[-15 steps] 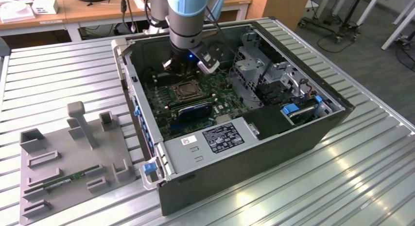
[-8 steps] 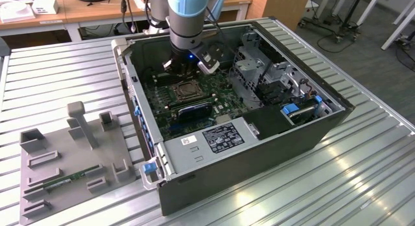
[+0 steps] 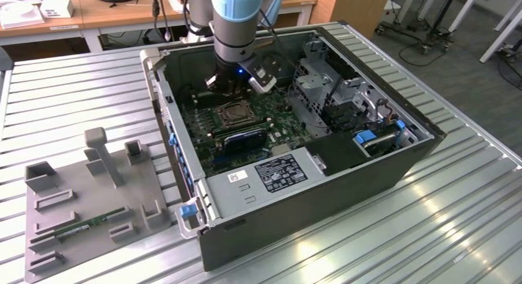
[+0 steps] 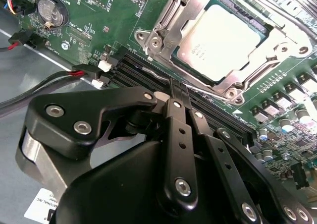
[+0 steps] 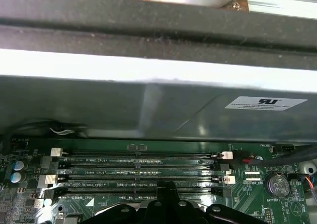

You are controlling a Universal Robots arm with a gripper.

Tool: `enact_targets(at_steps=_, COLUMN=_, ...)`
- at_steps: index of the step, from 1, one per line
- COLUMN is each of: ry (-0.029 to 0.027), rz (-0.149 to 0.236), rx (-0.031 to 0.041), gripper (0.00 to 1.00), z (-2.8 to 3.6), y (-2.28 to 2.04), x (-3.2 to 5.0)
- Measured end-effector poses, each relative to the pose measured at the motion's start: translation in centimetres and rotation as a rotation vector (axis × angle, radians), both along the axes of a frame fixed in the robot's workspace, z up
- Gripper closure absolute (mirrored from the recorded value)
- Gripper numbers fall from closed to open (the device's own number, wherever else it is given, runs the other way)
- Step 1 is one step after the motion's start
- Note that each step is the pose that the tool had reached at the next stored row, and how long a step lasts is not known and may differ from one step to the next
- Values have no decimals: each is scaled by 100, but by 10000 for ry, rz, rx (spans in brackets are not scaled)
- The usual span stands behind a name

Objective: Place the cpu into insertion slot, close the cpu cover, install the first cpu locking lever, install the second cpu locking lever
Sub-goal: 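Install the first cpu locking lever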

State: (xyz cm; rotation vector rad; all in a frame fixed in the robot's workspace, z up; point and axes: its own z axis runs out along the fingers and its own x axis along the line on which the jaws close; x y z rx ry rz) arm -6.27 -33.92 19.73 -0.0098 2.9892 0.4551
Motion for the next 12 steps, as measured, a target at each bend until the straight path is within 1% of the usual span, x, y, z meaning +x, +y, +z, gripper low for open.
enact_targets(at_steps=9, ry=0, rz=-1, rx=0, gripper=89, z=-9, y=10, x=50)
enact_targets(at_steps=12, ry=1, rz=0, rx=-1, gripper=89, z=-11, y=13, x=81)
